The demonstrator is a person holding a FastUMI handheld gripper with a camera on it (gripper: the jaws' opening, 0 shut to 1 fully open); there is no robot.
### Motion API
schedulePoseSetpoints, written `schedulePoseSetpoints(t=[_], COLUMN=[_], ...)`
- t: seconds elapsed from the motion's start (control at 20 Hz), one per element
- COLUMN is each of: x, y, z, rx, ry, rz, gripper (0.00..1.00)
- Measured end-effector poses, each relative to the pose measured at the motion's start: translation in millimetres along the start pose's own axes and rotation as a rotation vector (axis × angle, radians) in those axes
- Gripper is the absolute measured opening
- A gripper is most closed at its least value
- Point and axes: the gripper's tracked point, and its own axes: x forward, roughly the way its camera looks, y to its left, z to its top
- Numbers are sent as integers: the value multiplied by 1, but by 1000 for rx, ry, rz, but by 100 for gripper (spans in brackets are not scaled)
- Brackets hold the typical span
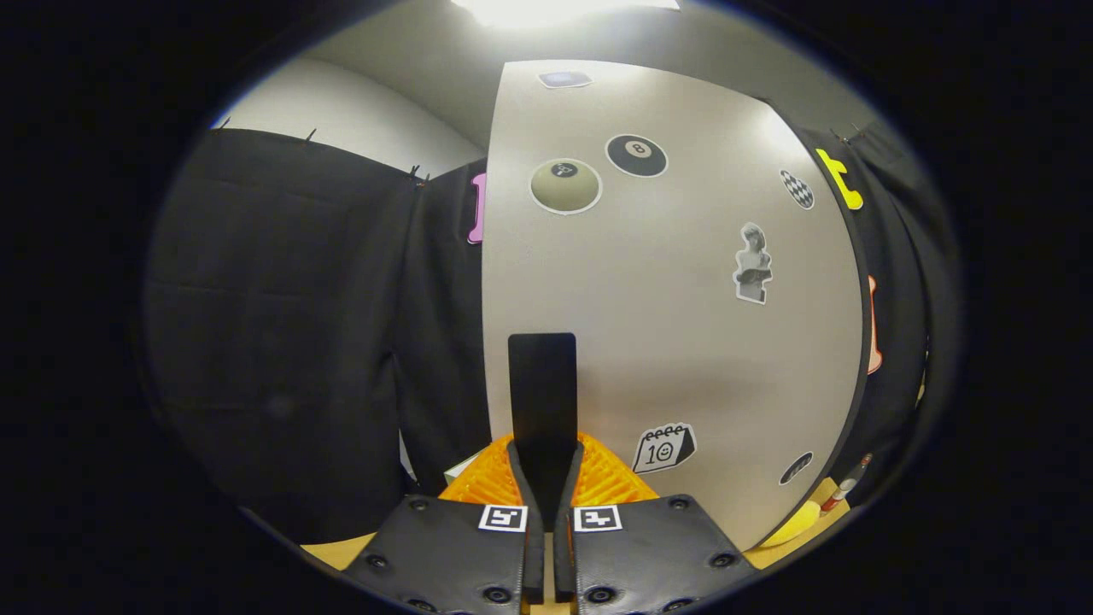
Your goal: Open the shoe cabinet door, grab the shoes and put them into the shoe cabinet, then close the shoe cabinet door.
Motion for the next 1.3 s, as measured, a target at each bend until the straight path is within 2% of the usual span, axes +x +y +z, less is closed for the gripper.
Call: schedulePoseSetpoints(t=[0.8, 1.3], x=[1, -12], y=[-14, -27], z=[5, 4], rx=[77, 63], ry=[50, 53], rz=[138, 133], gripper=[6, 6])
